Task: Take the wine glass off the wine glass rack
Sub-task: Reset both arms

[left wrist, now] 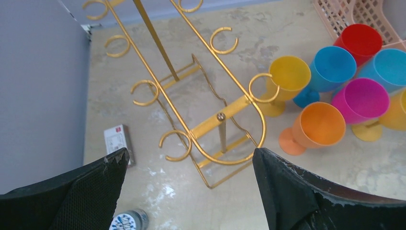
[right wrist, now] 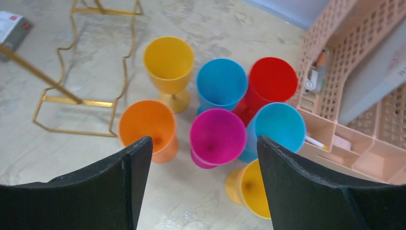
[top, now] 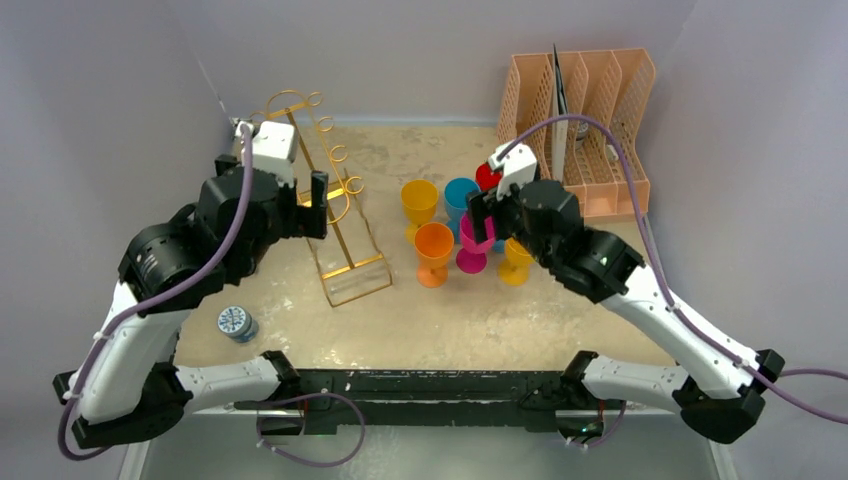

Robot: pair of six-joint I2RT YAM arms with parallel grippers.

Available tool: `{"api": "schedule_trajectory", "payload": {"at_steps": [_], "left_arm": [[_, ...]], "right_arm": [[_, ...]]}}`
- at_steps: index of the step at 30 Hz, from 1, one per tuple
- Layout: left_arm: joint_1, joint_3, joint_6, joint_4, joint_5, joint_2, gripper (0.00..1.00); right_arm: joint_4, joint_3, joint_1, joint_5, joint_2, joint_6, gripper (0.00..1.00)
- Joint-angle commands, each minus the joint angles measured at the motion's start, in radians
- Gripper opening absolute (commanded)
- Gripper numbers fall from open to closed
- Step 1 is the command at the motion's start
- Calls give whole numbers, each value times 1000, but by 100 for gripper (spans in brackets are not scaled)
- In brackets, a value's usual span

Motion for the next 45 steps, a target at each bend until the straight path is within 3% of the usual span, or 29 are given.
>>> {"api": "schedule_trajectory", "payload": {"at_steps": [1, 4, 8, 13, 18, 22, 24, 27, 31, 36, 39, 42, 45], "left_arm": [[7, 121, 170, 37, -99, 76, 100], [31, 134, 267, 155, -78, 68, 100], [104, 192, 321, 150, -3, 132, 100], [508, 210, 301, 126, 413, 225, 100], [863, 221, 278, 144, 668, 249, 100], [1013, 237, 237, 137, 779, 294, 100], [1109, 226, 201, 135, 850, 319, 100], [1240, 180, 127, 179, 948, 326, 100], [1271, 143, 72, 225, 958, 318, 100], [1272, 74, 29, 254, 828, 271, 100], [1271, 18, 16, 262, 721, 232, 100], [1272, 3, 6, 260, 704, 218, 100], [1271, -1, 4, 274, 678, 198, 100]], "right_arm": [[-148, 105, -164, -95, 41, 53, 82], [-144, 120, -228, -151, 45, 73, 82], [-164, 150, -277, -195, 68, 83, 83], [-198, 196, -327, -241, 100, 93, 83], [-250, 294, -408, -304, 169, 73, 83], [-298, 402, -470, -345, 233, 70, 86], [-314, 454, -506, -345, 260, 84, 96], [-341, 508, -561, -346, 295, 105, 99], [-390, 574, -645, -393, 346, 141, 99], [-519, 659, -689, -419, 411, 175, 99], [-603, 752, -689, -424, 435, 71, 99], [-711, 860, -689, -298, 455, 43, 99], [-665, 794, -689, -301, 413, 65, 99]]}}
